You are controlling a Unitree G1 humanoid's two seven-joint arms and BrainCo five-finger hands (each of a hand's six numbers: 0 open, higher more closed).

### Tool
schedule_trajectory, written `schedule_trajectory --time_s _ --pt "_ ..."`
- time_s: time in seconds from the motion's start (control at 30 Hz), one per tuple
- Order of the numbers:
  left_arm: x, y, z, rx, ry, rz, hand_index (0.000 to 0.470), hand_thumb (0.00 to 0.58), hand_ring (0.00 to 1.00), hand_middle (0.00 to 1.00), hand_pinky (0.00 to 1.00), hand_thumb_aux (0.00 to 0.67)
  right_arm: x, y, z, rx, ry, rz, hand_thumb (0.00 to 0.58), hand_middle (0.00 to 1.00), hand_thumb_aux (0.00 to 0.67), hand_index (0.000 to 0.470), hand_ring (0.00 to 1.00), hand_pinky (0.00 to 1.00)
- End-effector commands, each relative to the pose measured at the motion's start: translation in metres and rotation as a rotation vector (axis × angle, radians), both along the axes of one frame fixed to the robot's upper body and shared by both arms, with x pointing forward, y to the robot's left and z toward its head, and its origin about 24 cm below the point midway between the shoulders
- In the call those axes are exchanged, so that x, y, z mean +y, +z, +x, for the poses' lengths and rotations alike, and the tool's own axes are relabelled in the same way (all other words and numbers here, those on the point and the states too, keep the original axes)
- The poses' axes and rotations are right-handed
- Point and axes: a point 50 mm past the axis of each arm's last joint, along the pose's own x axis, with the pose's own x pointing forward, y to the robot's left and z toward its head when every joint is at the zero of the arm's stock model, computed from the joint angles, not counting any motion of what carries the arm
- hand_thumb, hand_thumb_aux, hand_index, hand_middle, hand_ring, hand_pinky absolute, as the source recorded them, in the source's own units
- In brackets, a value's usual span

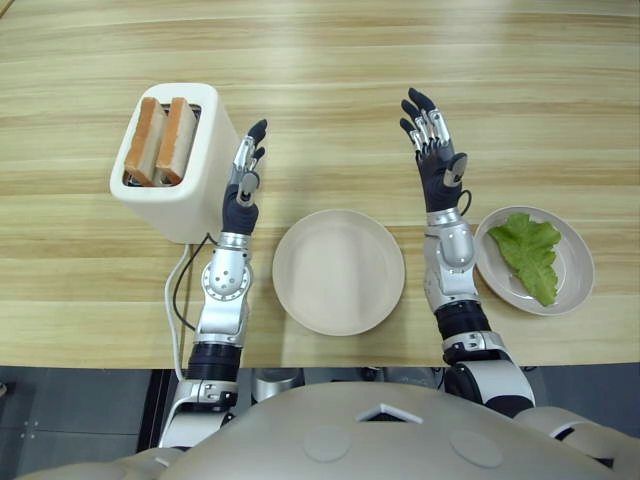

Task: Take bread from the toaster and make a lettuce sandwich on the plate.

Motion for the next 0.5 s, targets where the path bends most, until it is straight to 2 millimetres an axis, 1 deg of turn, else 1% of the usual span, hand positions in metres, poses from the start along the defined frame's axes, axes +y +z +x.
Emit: schedule_trajectory --time_s 0.03,0.13,0.27,0.33,0.4,0.43,0.5 --pt "0.020 0.031 -0.012 -0.164 0.126 0.191 0.000 0.000 0.00 0.00 0.00 0.000 0.003 -0.003 0.001 0.015 0.011 -0.013 0.000 0.00 0.000 0.000 0.00 0.00" --pt "0.045 0.059 -0.024 -0.238 0.252 0.334 0.000 0.000 0.00 0.00 0.00 0.000 0.005 -0.003 0.003 0.022 0.016 -0.009 0.000 0.00 0.000 0.000 0.00 0.00" --pt "0.079 0.099 -0.040 -0.274 0.434 0.569 0.000 0.000 0.00 0.00 0.00 0.000 0.005 -0.004 0.003 0.026 0.010 -0.003 0.000 0.00 0.000 0.000 0.00 0.00" --pt "0.091 0.112 -0.046 -0.266 0.491 0.659 0.000 0.000 0.00 0.00 0.00 0.000 0.005 -0.004 0.003 0.028 0.006 -0.001 0.000 0.00 0.000 0.000 0.00 0.00" --pt "0.105 0.120 -0.047 -0.239 0.547 0.732 0.000 0.000 0.00 0.00 0.00 0.000 0.005 -0.005 0.003 0.031 0.003 0.002 0.000 0.00 0.000 0.000 0.00 0.00" --pt "0.113 0.121 -0.046 -0.209 0.575 0.763 0.000 0.000 0.00 0.00 0.00 0.000 0.006 -0.005 0.003 0.032 0.002 0.002 0.000 0.00 0.000 0.000 0.00 0.00" --pt "0.130 0.113 -0.040 -0.106 0.595 0.775 0.000 0.000 0.00 0.00 0.00 0.000 0.007 -0.005 0.003 0.035 0.002 0.003 0.000 0.00 0.000 0.000 0.00 0.00"
